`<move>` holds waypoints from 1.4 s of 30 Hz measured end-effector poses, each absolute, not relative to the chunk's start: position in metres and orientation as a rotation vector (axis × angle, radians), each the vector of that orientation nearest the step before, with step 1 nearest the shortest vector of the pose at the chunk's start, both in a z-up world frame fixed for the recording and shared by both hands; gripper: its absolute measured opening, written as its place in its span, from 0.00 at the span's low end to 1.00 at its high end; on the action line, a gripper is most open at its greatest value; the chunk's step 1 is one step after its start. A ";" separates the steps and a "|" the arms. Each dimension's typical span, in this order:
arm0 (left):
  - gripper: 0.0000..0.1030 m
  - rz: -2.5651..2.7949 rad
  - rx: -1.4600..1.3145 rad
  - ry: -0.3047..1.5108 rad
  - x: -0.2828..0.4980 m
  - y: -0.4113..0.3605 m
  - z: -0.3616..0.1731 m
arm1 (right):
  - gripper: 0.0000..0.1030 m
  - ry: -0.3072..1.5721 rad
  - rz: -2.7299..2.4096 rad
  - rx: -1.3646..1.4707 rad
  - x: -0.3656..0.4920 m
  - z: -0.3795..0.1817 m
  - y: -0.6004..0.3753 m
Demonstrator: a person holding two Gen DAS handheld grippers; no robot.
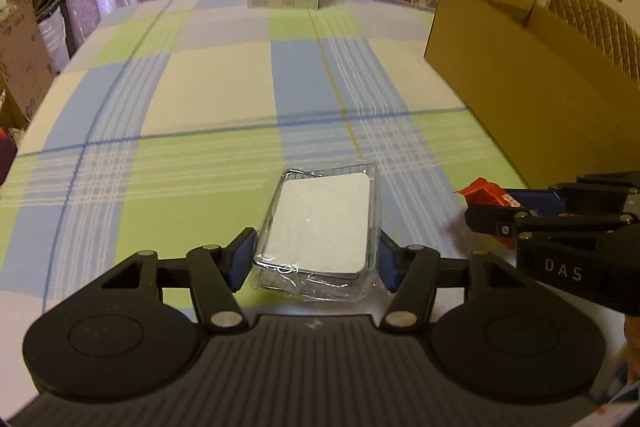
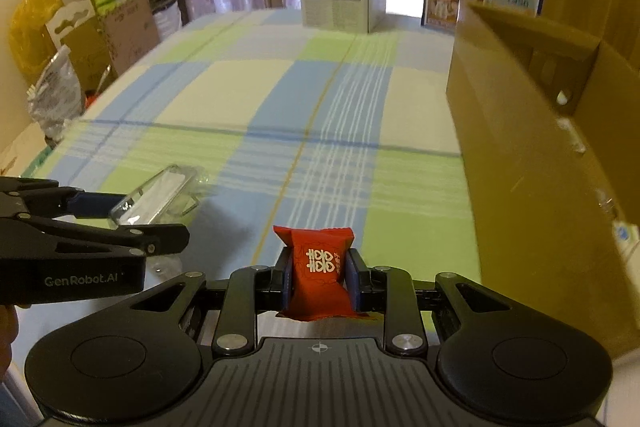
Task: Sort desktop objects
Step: 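Lift and carry the plastic tray and red packet over the cardboard box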
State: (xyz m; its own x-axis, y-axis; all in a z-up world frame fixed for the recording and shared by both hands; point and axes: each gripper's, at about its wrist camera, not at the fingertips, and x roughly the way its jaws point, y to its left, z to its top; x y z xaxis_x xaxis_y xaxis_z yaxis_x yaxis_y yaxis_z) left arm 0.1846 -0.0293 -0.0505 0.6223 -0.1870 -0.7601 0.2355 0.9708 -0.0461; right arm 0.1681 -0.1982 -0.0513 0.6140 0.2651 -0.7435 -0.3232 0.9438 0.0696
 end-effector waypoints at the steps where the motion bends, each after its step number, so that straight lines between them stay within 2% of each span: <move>1: 0.54 -0.239 0.057 0.860 0.182 -0.030 -0.046 | 0.23 0.836 0.336 -0.066 0.165 -0.046 -0.200; 19: 0.54 -0.252 0.031 0.792 0.092 -0.066 0.027 | 0.23 0.734 0.334 0.035 0.088 0.041 -0.238; 42: 0.54 -0.355 0.119 0.763 0.037 -0.132 0.050 | 0.23 0.668 0.242 0.086 0.027 0.074 -0.311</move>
